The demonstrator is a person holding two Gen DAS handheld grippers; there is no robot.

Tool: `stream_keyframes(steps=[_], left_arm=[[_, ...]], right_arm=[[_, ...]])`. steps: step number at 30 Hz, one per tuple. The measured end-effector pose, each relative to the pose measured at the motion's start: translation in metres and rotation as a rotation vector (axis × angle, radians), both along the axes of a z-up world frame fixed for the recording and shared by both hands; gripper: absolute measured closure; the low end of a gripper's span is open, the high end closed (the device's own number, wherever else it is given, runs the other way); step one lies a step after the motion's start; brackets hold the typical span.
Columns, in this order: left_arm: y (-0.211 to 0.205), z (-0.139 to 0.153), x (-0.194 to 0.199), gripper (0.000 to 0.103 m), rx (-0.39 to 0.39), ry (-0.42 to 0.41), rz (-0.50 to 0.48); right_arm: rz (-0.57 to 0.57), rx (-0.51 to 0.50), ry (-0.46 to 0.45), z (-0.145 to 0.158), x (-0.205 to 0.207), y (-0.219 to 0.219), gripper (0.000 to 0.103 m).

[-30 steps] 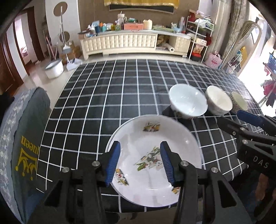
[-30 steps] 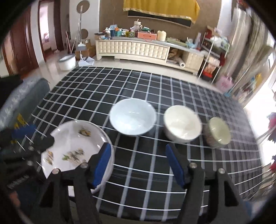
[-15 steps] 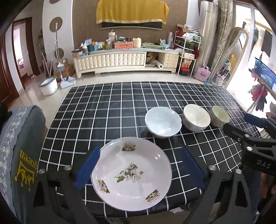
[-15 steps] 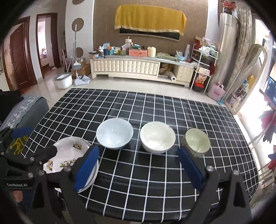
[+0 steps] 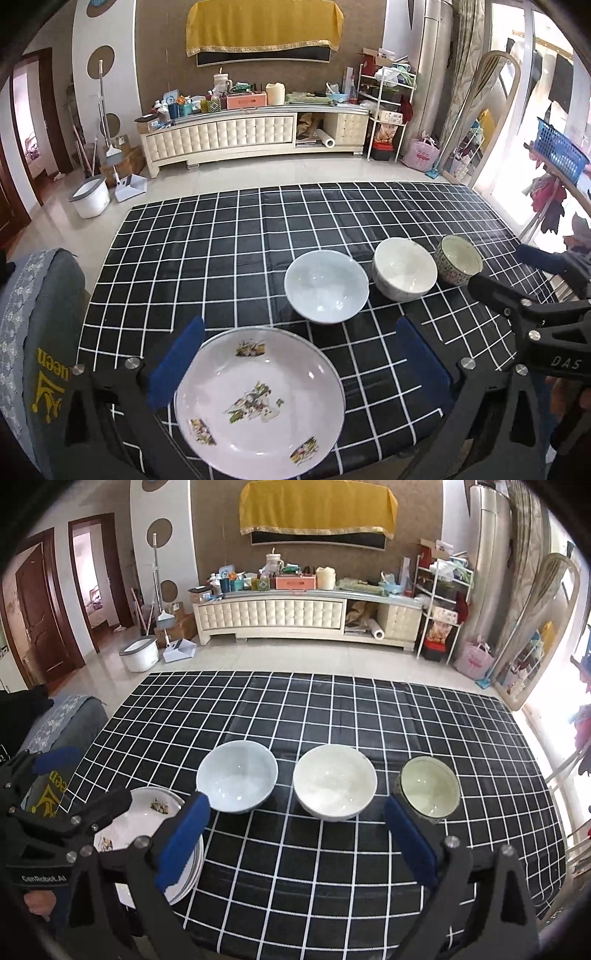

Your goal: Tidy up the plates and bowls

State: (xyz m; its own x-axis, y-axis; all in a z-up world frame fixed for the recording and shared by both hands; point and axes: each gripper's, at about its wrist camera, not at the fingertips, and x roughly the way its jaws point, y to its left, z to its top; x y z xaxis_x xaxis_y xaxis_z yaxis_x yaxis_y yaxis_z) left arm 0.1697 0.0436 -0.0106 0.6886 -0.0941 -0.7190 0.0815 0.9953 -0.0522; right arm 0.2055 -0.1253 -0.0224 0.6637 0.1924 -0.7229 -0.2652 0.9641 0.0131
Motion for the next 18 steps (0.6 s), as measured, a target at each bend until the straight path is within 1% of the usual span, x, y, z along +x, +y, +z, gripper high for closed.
stream_keyframes(steps=[3,7,11,18], left_arm=[[-0.004,0.0,0.01,0.0,0.025,0.002,-0.001],[0.0,-0.001,0.027,0.0,-0.026,0.032,-0.011],[0.001,0.002,0.04,0.0,-0.024,0.033,-0.013],[0.012,-0.002,0.069,0.0,-0.06,0.066,-0.012]], right_arm=[[0.016,-0.003,0.008,0.0,0.009,0.003,0.006],[0.025,-0.001,0.03,-0.002,0.025,0.006,0.006],[0.057,-0.001,0.042,-0.004,0.038,0.012,0.006],[0.064,-0.034,0.064,-0.013,0.06,0.021,0.006]])
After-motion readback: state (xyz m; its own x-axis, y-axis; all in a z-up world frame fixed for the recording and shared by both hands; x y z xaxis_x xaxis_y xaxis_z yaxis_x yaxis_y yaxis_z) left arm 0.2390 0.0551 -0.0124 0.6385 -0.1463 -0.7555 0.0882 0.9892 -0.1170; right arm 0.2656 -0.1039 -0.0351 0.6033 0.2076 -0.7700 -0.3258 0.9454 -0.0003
